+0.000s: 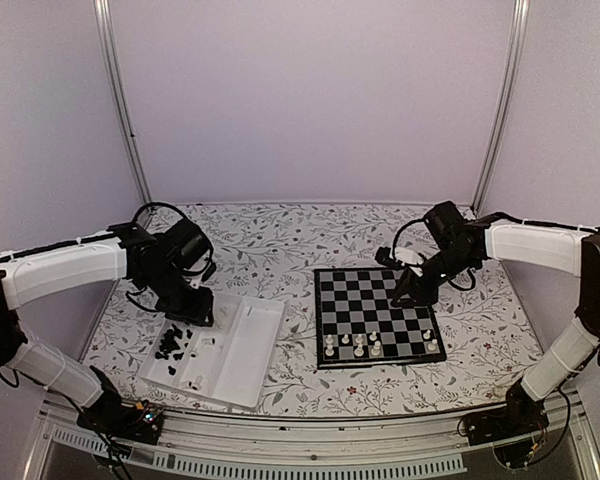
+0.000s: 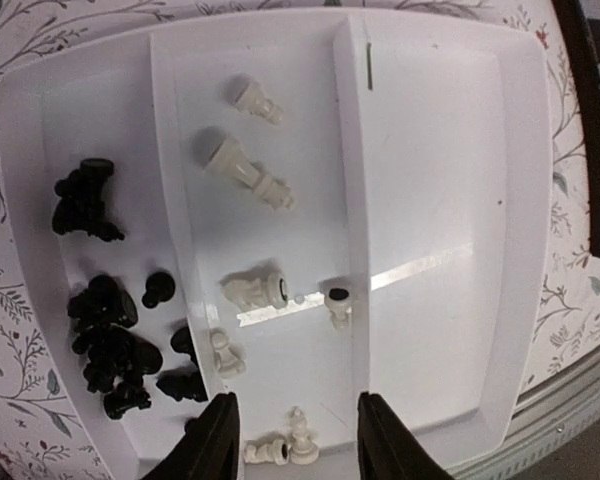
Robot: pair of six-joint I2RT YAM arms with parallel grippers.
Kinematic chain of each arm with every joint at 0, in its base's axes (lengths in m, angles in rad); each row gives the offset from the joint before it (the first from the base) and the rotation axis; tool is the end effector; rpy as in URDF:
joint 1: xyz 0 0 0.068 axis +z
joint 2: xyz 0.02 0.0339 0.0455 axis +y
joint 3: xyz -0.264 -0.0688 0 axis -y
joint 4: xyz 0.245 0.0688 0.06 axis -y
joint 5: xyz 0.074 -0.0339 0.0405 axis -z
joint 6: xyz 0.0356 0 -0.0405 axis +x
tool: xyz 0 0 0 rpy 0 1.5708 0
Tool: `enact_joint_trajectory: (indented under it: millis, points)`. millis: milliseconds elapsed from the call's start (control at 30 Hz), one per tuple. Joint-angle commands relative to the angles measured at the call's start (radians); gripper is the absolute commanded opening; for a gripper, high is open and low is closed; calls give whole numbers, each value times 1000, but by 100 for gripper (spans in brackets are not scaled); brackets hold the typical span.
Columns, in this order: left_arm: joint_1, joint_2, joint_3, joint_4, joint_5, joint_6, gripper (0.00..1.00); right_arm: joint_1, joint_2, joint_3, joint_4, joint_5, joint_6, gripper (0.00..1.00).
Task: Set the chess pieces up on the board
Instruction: Adjust the chess piece in the storage box.
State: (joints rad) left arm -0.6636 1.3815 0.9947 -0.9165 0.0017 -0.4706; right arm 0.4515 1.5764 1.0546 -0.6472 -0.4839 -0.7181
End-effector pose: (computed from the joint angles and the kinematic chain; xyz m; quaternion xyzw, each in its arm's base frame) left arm 0.1960 -0.1533 0.2302 0.0956 0.9864 -0.0723 0.1120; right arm 0.2673 0.1480 0.2103 -0.5650 0.7669 0.2069 0.2232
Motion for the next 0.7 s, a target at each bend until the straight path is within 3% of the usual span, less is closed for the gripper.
enact_joint_trajectory:
  millis: [0,267,667]
  points:
    - [-89,-2,-26,-129,69,-106,42,10,8,-36,98,-70,32,34]
    - [-214,6,-92,-177,115,-233,43,12,-16,-53,131,-91,37,34]
    - [-254,101,-177,-155,126,-276,49,11,-36,-68,133,-94,29,34]
